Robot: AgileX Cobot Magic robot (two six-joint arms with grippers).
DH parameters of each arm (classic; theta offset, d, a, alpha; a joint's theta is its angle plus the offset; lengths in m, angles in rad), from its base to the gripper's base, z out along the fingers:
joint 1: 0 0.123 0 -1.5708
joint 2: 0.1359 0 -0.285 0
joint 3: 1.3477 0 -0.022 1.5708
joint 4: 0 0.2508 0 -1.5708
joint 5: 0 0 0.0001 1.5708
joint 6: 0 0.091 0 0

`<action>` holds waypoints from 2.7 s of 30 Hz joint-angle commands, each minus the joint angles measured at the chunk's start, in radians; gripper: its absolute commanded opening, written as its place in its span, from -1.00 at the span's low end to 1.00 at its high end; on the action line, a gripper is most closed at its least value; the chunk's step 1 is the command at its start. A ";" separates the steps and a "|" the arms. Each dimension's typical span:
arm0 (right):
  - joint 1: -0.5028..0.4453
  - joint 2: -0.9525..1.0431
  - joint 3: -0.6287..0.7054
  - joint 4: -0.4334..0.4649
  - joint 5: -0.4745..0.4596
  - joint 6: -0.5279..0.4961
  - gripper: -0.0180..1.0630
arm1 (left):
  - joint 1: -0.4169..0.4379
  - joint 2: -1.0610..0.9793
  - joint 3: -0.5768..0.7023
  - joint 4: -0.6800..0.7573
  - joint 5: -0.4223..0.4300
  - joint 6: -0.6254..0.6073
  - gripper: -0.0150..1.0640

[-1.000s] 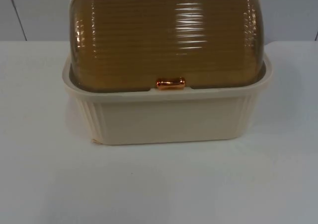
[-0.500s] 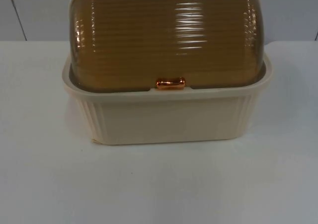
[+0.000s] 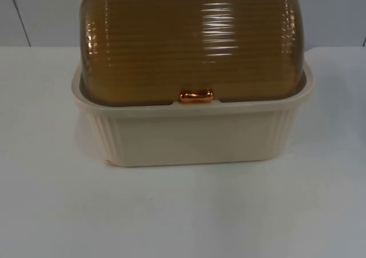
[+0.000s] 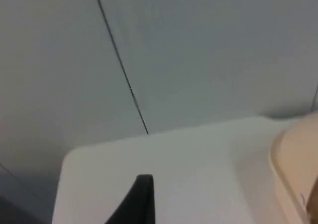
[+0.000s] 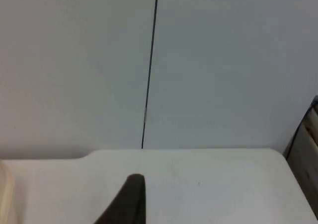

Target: Open the box lid with the left hand, place the block into the box with the right hand, then close the box lid with the left hand.

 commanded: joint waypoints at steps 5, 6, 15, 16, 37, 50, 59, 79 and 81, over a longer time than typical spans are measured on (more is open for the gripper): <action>0.005 0.012 -0.010 -0.011 -0.001 -0.004 0.97 | -0.118 0.132 -0.009 -0.135 0.116 0.221 0.90; 0.005 0.012 -0.010 -0.011 -0.001 -0.004 0.97 | -0.118 0.132 -0.009 -0.135 0.116 0.221 0.90; 0.005 0.012 -0.010 -0.027 0.003 -0.004 0.97 | -0.563 0.254 -0.009 0.088 0.127 0.308 0.90; 0.005 0.012 -0.010 -0.027 0.003 -0.004 0.97 | -0.609 0.277 -0.009 0.139 0.127 0.308 0.90; 0.005 0.012 -0.010 -0.025 0.019 -0.020 0.97 | -0.990 0.466 0.418 1.261 -0.246 -0.498 0.90; 0.005 0.012 -0.010 -0.026 0.013 -0.001 0.97 | -0.952 0.595 0.418 1.308 -0.312 -0.600 0.61; 0.005 0.012 -0.010 -0.028 0.021 -0.007 0.97 | -0.952 0.616 0.418 1.308 -0.312 -0.637 -0.72; 0.005 0.012 -0.010 -0.028 0.021 -0.007 0.97 | -0.832 0.631 0.397 0.880 -0.439 -0.279 -0.98; 0.005 0.012 -0.010 -0.028 0.021 -0.007 0.97 | -0.832 0.631 0.371 0.747 -0.439 -0.125 -0.98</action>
